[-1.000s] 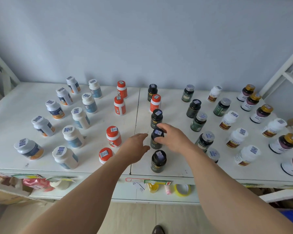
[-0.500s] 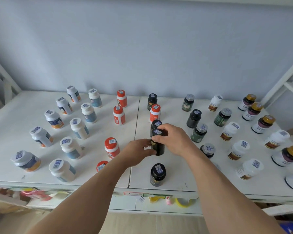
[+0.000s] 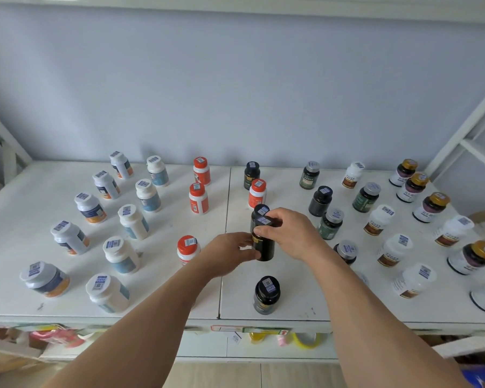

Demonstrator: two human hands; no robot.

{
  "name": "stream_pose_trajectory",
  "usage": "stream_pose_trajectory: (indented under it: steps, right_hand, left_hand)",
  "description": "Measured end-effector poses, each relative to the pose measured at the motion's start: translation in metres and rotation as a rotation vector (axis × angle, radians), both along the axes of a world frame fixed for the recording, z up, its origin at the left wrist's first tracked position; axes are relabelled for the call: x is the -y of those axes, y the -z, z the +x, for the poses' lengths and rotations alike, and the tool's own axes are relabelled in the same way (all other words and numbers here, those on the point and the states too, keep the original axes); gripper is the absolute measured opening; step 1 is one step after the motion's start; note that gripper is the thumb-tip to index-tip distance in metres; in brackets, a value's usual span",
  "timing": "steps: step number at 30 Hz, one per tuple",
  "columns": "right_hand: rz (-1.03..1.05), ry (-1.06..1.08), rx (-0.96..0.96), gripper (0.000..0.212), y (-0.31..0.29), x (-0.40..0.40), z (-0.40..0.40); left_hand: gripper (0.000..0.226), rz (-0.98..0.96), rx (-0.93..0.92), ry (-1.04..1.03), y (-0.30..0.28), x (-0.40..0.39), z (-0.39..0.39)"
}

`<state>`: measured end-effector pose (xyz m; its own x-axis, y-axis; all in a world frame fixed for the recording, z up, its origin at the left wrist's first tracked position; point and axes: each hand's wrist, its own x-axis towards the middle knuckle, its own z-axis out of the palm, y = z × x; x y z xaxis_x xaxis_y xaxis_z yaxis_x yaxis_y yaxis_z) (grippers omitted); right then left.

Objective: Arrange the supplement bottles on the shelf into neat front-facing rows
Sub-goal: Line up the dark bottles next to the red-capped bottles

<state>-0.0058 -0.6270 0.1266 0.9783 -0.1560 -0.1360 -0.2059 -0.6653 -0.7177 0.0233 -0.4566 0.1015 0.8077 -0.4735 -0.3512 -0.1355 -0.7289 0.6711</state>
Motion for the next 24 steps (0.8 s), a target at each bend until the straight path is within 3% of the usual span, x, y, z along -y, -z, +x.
stream_pose_trajectory:
  steps: [4, 9, 19, 24]
  right_hand:
    - [0.031, -0.013, -0.035, 0.041, 0.009, 0.001, -0.007]
    - [0.105, 0.020, -0.109, 0.044, 0.034, 0.003, -0.016]
    - [0.141, 0.011, -0.156, 0.064, 0.037, 0.001, -0.018]
    - [0.123, 0.090, -0.018, 0.061, 0.020, 0.010, 0.004]
  left_hand:
    - [0.053, 0.128, 0.099, 0.049, 0.007, 0.000, -0.001]
    - [0.057, 0.266, 0.209, 0.146, 0.010, -0.001, 0.001]
    - [0.054, 0.257, 0.253, 0.169, 0.014, -0.001, 0.009]
    - [0.053, 0.232, 0.259, 0.073, 0.009, 0.003, 0.022]
